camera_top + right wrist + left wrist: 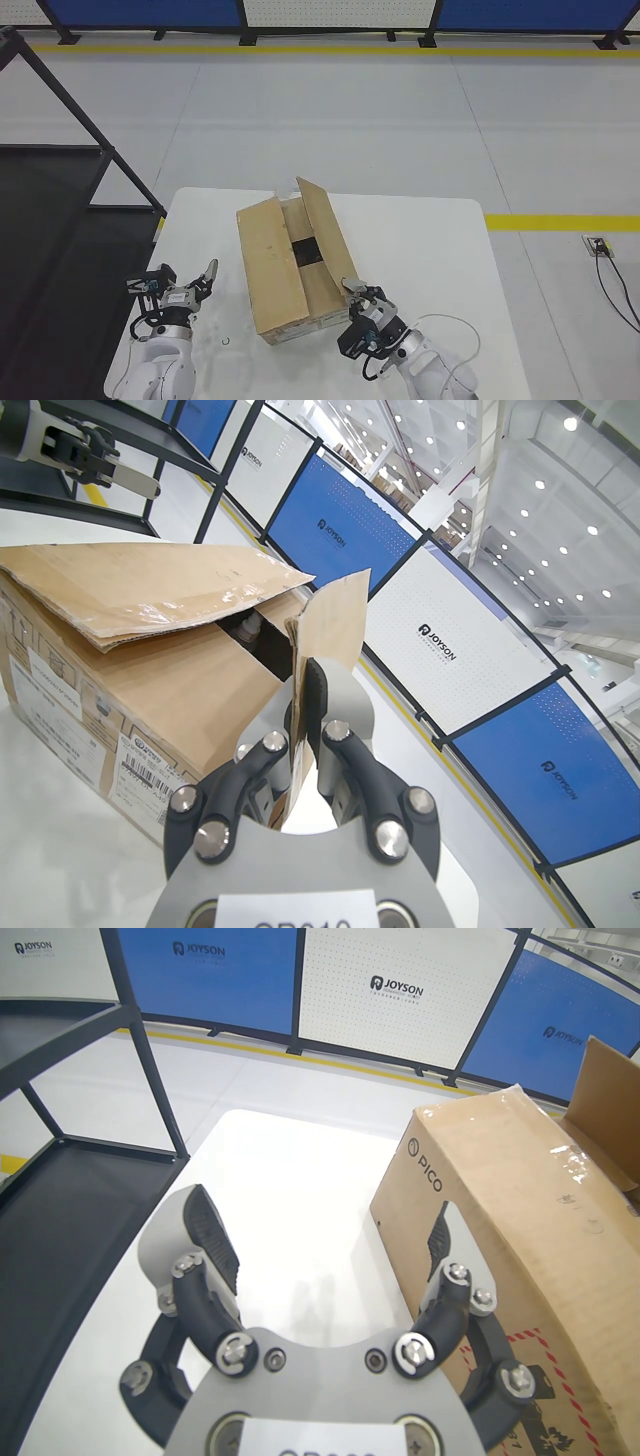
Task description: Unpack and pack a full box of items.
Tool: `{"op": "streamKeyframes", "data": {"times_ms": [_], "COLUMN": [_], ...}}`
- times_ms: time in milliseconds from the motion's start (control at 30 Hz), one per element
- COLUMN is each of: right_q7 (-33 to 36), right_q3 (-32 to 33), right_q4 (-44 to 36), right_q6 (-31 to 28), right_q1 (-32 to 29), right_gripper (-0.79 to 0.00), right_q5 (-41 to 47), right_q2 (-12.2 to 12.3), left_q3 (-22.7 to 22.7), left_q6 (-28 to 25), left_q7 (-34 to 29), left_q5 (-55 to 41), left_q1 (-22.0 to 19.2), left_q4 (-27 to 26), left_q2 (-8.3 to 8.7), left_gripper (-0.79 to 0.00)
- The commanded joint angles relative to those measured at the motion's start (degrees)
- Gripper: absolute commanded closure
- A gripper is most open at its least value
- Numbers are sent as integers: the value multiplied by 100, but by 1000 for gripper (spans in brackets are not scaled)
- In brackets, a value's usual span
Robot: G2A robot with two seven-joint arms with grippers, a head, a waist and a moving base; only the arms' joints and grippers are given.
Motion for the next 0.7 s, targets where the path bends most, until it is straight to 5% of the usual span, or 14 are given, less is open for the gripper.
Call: {"op": "streamKeyframes", "data": {"times_ms": [0, 633, 667], "right_q7": [-45, -130, -108], "right_q3": [75, 397, 392], "right_q4": [-18, -76, -60], "right_q6": [-96, -485, -461], "right_q1": [-23, 25, 44], "right_gripper": [0, 0, -166], "right_q5": [6, 270, 291], "right_q2": [27, 165, 165], "left_q3": [-16, -188, -194], "left_q6": [-158, -2090, -2208], "left_q7": [2, 279, 286], "left_q5": [16, 774, 800], "left_q1": [9, 433, 454], "left_q4": [3, -75, -81], "left_q2": [7, 168, 178], "left_gripper": [-785, -785, -785]}}
